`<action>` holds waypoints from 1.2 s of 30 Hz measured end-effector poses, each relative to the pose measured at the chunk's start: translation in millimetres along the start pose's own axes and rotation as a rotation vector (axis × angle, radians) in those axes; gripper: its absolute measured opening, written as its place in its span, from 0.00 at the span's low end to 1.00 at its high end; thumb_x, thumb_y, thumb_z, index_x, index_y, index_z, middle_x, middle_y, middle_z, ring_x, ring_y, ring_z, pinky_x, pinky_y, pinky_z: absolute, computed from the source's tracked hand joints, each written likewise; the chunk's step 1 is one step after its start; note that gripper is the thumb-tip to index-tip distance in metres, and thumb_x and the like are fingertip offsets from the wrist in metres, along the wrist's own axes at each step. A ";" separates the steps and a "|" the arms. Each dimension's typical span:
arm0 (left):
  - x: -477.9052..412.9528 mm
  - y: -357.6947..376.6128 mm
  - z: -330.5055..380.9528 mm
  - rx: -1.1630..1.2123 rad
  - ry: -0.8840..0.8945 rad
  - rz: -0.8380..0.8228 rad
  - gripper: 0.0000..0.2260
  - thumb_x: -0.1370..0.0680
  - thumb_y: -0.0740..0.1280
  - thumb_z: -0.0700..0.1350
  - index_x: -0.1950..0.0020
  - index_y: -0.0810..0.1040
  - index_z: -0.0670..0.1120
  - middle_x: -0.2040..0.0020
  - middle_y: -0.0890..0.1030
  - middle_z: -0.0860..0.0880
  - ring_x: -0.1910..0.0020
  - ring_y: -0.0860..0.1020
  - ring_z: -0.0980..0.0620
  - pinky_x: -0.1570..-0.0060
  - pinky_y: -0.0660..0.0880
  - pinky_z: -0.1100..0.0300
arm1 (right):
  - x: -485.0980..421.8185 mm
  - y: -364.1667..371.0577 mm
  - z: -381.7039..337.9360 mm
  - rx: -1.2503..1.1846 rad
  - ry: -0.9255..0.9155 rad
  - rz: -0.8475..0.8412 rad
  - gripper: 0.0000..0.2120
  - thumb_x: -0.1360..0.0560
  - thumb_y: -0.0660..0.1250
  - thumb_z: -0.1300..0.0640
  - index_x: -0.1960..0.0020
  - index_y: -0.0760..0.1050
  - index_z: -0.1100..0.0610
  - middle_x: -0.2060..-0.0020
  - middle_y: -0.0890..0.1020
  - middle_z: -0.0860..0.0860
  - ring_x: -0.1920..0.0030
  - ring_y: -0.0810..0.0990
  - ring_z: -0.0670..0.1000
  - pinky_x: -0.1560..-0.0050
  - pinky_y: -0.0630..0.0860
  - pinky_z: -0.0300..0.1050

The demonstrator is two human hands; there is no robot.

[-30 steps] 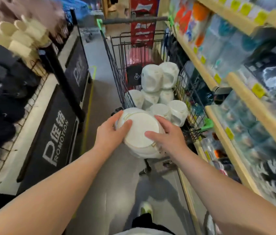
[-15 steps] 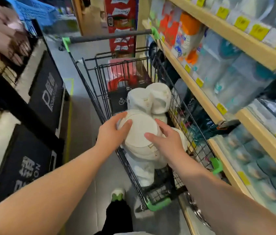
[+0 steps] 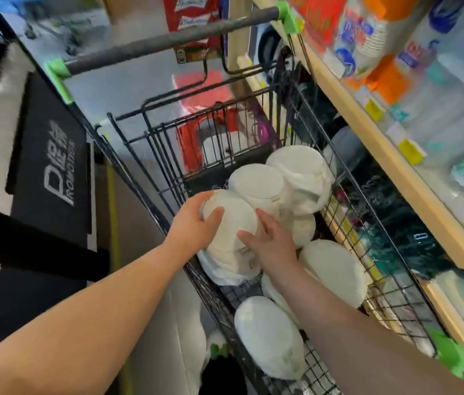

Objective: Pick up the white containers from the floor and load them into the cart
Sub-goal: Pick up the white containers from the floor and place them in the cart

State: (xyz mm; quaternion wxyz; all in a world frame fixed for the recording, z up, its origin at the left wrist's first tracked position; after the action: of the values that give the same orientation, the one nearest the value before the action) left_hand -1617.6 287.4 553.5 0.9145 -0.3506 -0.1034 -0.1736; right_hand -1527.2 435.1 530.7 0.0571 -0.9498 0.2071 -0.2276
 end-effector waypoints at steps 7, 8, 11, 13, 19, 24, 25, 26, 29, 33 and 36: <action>-54.3 22.5 -31.8 -0.198 -0.117 -0.088 0.24 0.22 0.63 0.55 0.26 0.65 0.53 0.28 0.69 0.47 0.30 0.68 0.46 0.35 0.69 0.55 | -37.0 30.0 30.5 0.010 0.046 -0.082 0.32 0.28 0.72 0.57 0.27 0.65 0.48 0.31 0.70 0.44 0.30 0.66 0.46 0.30 0.64 0.44; -58.8 24.6 -33.7 -0.223 -0.104 -0.106 0.25 0.22 0.63 0.56 0.26 0.64 0.53 0.27 0.69 0.48 0.28 0.66 0.46 0.32 0.67 0.53 | -39.1 29.4 32.8 -0.006 0.059 -0.081 0.32 0.28 0.72 0.57 0.28 0.65 0.47 0.31 0.70 0.44 0.30 0.66 0.46 0.29 0.64 0.47; -61.5 28.8 -35.2 -0.253 -0.058 -0.134 0.27 0.22 0.64 0.56 0.25 0.63 0.52 0.26 0.67 0.47 0.25 0.62 0.46 0.29 0.64 0.49 | -39.4 26.2 37.1 -0.031 0.064 -0.110 0.31 0.29 0.73 0.54 0.29 0.65 0.43 0.33 0.70 0.40 0.31 0.67 0.45 0.29 0.66 0.52; -57.3 28.9 -34.1 -0.286 -0.043 -0.124 0.28 0.22 0.64 0.57 0.24 0.61 0.52 0.25 0.64 0.46 0.25 0.60 0.47 0.27 0.61 0.51 | -35.5 26.3 37.3 -0.033 0.063 -0.138 0.33 0.31 0.74 0.54 0.30 0.65 0.41 0.34 0.70 0.39 0.31 0.67 0.45 0.29 0.66 0.52; -58.8 17.3 -30.0 -0.327 -0.010 -0.059 0.29 0.23 0.65 0.57 0.25 0.61 0.53 0.27 0.67 0.46 0.28 0.65 0.45 0.33 0.65 0.54 | -44.1 32.5 30.9 -0.006 0.054 -0.149 0.36 0.32 0.75 0.56 0.28 0.64 0.45 0.33 0.72 0.41 0.32 0.68 0.45 0.30 0.66 0.48; -62.1 19.6 -33.1 -0.314 -0.060 -0.041 0.29 0.20 0.61 0.56 0.22 0.55 0.53 0.21 0.53 0.46 0.25 0.60 0.46 0.31 0.61 0.56 | -50.4 42.6 23.7 0.053 0.019 -0.126 0.36 0.30 0.74 0.53 0.27 0.62 0.44 0.31 0.70 0.42 0.30 0.66 0.45 0.29 0.65 0.49; -61.3 20.1 -33.0 -0.312 -0.064 -0.043 0.29 0.20 0.61 0.56 0.22 0.54 0.53 0.20 0.51 0.46 0.24 0.59 0.46 0.30 0.60 0.56 | -49.4 42.1 21.2 0.074 0.014 -0.100 0.35 0.30 0.73 0.51 0.27 0.62 0.44 0.31 0.70 0.42 0.31 0.67 0.46 0.30 0.65 0.48; -59.5 19.5 -32.2 -0.307 -0.065 -0.042 0.29 0.20 0.61 0.55 0.22 0.54 0.53 0.20 0.51 0.46 0.24 0.59 0.45 0.30 0.60 0.56 | -47.2 39.7 18.6 0.101 0.010 -0.068 0.33 0.30 0.73 0.50 0.28 0.64 0.45 0.32 0.71 0.42 0.32 0.68 0.46 0.31 0.66 0.49; -46.7 12.8 -24.4 -0.288 -0.046 -0.019 0.27 0.20 0.62 0.53 0.23 0.60 0.51 0.21 0.54 0.45 0.24 0.58 0.47 0.30 0.59 0.57 | -35.5 24.4 6.3 0.167 -0.015 -0.016 0.26 0.27 0.71 0.50 0.31 0.69 0.50 0.43 0.75 0.41 0.40 0.73 0.47 0.37 0.70 0.45; -12.1 2.7 -10.9 -0.240 0.028 0.039 0.25 0.22 0.66 0.52 0.26 0.67 0.49 0.26 0.67 0.45 0.27 0.65 0.47 0.32 0.62 0.57 | -11.4 -2.0 -5.8 0.216 -0.065 -0.032 0.22 0.26 0.69 0.51 0.34 0.71 0.51 0.48 0.74 0.40 0.42 0.74 0.47 0.41 0.71 0.45; 27.7 0.7 -6.4 -0.204 0.060 0.107 0.24 0.23 0.67 0.53 0.28 0.70 0.50 0.30 0.72 0.47 0.33 0.72 0.47 0.36 0.67 0.55 | 16.5 -18.3 -13.1 0.225 -0.176 -0.050 0.20 0.26 0.69 0.51 0.35 0.73 0.52 0.47 0.75 0.42 0.43 0.76 0.47 0.40 0.73 0.46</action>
State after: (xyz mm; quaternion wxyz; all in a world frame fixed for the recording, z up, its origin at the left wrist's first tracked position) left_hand -1591.5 276.7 557.0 0.8847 -0.4415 -0.0390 -0.1444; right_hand -1513.1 444.6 552.8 0.1755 -0.9585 0.1510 -0.1664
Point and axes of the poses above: each hand's wrist, its own x-axis away from the middle knuckle, its own y-axis out of the palm, z = x × y, the point moved 6 cm from there along -x, towards the middle knuckle
